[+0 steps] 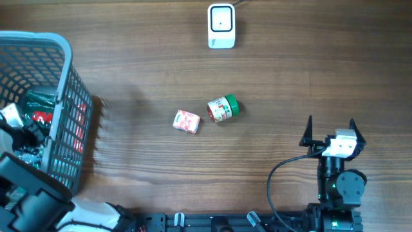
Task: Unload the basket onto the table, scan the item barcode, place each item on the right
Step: 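Carry the green item out and place it right of the jar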
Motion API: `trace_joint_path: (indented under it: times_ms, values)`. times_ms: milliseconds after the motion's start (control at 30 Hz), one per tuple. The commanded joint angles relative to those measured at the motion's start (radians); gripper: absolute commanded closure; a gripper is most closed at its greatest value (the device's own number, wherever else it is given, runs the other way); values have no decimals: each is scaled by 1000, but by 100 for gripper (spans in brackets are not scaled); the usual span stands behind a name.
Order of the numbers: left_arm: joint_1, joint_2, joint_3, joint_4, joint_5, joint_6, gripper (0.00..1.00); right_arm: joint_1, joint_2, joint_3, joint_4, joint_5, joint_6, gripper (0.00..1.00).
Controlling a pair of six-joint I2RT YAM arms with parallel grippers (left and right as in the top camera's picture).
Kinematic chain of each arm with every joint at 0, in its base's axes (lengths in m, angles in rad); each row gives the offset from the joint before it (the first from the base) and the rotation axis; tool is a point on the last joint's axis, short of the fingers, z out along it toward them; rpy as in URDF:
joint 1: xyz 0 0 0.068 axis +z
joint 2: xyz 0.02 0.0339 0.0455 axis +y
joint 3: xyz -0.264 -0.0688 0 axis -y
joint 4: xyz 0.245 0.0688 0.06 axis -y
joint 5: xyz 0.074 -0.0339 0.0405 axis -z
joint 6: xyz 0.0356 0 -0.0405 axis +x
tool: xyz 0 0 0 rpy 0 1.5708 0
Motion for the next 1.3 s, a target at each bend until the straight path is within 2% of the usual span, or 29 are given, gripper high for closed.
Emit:
trace_joint_path:
  times_ms: [0,200,333,400,467,567,733,800,900,1067,1267]
  values:
    - [-10,-140,85,0,19,-47,80,-2,-5,-1,3,13,-10,0]
    - [-10,-331,92,24,70,-149,80,-2,-5,-1,3,13,-9,0]
    - [-68,-511,92,124,421,-340,78,-2,-5,-1,3,13,-9,0]
    - [-144,-580,92,179,525,-436,77,-2,-5,-1,3,13,-10,0]
    - [-277,-634,92,218,565,-538,77,-2,-5,-1,3,13,-10,0]
    - [-536,-649,92,202,564,-574,76,-2,-5,-1,3,13,-9,0]
    - [-984,-551,92,109,394,-574,76,-2,-5,-1,3,13,-10,0]
    - [-1262,-411,92,97,248,-574,75,-2,-5,-1,3,13,-10,0]
    - [-1402,-295,92,117,165,-574,75,-2,-5,-1,3,13,-10,0]
    - [-1595,-47,92,237,164,-574,74,-2,-5,-1,3,13,-9,0]
    - [-1680,143,92,299,164,-575,70,-2,-5,-1,3,13,-9,0]
